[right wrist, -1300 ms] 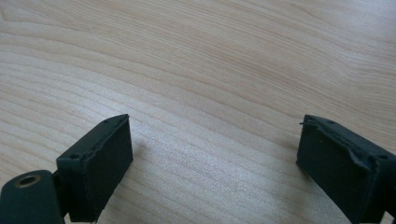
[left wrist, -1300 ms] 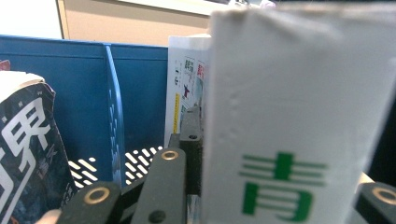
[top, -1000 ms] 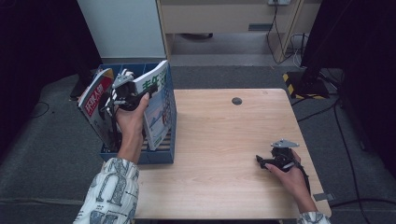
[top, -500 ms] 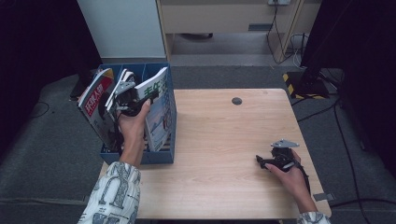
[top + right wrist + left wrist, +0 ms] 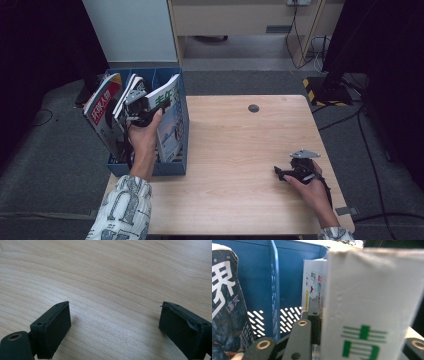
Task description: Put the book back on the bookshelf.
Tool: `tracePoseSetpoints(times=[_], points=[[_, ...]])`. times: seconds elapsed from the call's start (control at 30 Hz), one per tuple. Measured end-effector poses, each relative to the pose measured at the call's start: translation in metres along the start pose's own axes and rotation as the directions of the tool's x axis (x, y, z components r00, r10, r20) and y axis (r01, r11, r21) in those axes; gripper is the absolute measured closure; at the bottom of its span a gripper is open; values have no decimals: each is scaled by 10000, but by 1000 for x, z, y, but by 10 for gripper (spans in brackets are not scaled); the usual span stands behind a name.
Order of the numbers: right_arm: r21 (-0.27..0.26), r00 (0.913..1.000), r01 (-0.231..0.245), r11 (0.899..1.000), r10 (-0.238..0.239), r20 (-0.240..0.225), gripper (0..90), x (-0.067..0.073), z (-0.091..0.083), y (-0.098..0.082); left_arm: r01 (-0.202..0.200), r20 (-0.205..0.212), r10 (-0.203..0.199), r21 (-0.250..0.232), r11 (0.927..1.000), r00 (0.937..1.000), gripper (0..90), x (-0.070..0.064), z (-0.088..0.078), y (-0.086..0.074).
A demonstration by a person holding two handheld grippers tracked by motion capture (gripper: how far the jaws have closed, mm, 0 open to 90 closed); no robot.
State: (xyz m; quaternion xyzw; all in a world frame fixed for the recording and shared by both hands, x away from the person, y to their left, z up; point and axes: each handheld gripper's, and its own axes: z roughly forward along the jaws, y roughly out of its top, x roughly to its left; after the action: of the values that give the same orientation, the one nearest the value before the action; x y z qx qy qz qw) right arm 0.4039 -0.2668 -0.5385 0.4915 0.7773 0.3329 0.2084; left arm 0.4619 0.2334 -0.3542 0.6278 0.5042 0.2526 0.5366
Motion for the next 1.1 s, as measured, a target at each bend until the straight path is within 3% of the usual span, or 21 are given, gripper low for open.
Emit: tracePoseSetpoints(times=[0.33, 0.7, 0.83, 1.1], points=[[0, 10000, -2, 10000, 2, -8, 105, 0, 0, 0, -27, -118, 29, 161, 9999, 9999, 727, 2, -5, -1], [2, 10000, -4, 10000, 4, -3, 105, 0, 0, 0, 2, -250, 22, 975, 9952, 9997, 725, 6, -16, 3], [3, 10000, -10, 10000, 10, 12, 105, 0, 0, 0, -219, -364, 274, 1429, 9895, 9990, 721, 3, -19, 6], [3, 10000, -25, 10000, 25, 20, 105, 0, 0, 0, -88, -395, 152, 1575, 9875, 9991, 714, 5, -24, 5]])
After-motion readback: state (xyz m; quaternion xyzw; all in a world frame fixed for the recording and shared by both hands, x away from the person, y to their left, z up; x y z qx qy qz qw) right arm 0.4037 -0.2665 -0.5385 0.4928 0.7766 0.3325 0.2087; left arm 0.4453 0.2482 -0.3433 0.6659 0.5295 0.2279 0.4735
